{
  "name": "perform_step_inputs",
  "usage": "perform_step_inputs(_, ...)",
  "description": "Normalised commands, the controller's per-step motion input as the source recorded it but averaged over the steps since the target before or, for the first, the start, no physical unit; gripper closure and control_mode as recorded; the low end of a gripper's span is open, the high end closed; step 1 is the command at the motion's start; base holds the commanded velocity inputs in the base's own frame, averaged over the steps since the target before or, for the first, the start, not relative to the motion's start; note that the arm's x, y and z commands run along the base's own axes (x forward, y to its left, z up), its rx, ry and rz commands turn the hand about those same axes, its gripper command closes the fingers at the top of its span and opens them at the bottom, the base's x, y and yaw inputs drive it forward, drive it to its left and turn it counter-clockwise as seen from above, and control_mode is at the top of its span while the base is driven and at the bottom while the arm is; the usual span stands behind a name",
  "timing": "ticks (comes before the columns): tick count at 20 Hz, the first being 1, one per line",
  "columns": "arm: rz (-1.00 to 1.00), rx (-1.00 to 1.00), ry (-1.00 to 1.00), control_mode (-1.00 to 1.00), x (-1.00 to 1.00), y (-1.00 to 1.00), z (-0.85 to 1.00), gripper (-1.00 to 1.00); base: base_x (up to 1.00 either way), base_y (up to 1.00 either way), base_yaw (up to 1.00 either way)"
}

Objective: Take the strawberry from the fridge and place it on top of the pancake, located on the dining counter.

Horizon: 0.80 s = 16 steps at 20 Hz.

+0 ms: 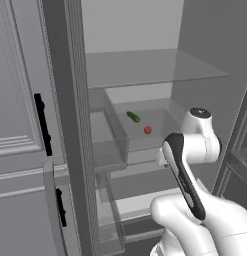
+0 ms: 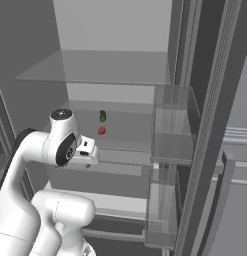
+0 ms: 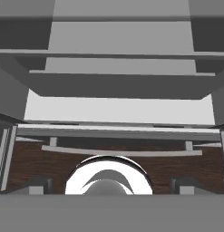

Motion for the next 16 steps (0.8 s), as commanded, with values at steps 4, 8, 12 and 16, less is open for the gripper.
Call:
perform_step_inputs(4, 0.0, 0.0, 0.0, 1.0, 0.0, 0.0, 0.0, -1.0, 0.33, 0.04, 0.0)
perform_step_inputs(8, 0.0, 0.0, 0.0, 1.0, 0.0, 0.0, 0.0, -1.0, 0.32, 0.04, 0.0)
perform_step_inputs(12, 0.0, 0.0, 0.0, 1.0, 0.0, 0.0, 0.0, -1.0, 0.33, 0.09, 0.0)
perform_step_inputs(16, 0.0, 0.0, 0.0, -1.0, 0.15, 0.04, 0.0, -1.0, 0.14, 0.03, 0.0)
